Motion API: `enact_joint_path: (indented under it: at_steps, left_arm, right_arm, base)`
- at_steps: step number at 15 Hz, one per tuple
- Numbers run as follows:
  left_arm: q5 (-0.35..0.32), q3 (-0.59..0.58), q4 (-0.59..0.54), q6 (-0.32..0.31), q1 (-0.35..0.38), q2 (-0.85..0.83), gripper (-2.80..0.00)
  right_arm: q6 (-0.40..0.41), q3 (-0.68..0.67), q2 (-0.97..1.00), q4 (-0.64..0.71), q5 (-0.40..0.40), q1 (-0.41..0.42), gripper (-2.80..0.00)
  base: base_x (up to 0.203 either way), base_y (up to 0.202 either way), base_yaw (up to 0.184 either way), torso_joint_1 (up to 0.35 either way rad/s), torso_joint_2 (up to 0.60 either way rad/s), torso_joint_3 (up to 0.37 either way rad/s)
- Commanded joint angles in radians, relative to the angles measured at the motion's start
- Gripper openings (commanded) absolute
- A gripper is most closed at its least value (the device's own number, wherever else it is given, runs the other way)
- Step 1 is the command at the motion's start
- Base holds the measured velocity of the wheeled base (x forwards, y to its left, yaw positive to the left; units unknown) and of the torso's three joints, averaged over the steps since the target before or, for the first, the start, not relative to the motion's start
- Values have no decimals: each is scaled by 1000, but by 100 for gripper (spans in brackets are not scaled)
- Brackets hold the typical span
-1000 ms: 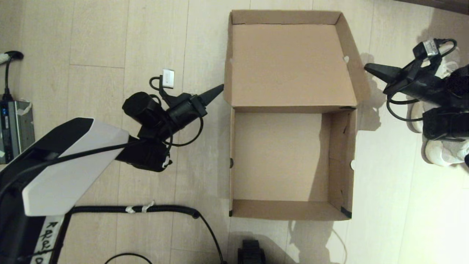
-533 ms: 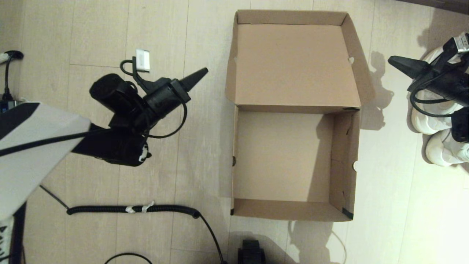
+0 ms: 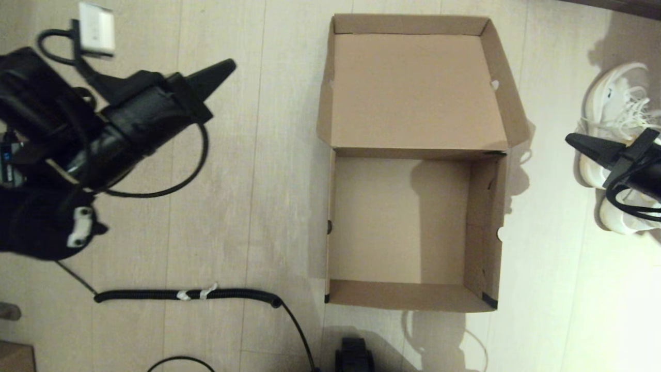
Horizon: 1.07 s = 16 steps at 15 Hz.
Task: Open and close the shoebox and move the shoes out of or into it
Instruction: Close the shoe box
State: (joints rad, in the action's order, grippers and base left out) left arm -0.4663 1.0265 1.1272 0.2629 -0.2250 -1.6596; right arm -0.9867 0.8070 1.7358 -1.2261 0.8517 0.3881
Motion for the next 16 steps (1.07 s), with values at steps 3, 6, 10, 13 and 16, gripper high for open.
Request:
enact_joint_path:
  at_steps: [3, 6, 10, 13, 16]
  left_arm:
    - [108, -191, -211, -119, 128, 302, -280]
    - [180, -115, -253, -155, 137, 175, -280]
    - [193, 253, -266, -161, 156, -135, -280]
    - [163, 548, -265, -158, 150, -394, -280]
    - [56, 855, -271, -98, 115, -602, -280]
  right_arm:
    - [564, -85, -193, 338, -493, -60, -280]
    - [675, 133, -179, 531, -917, -141, -280]
    - [709, 620, 15, 768, -908, -191, -280]
    - [647, 855, 234, 895, -751, -225, -280]
    - [535, 1074, 387, 949, -593, -239, -280]
  base:
    - [0, 0, 0, 0, 0, 0]
    - [0, 0, 0, 0, 0, 0]
    - [0, 0, 0, 0, 0, 0]
    - [0, 0, 0, 0, 0, 0]
    - [0, 0, 0, 0, 0, 0]
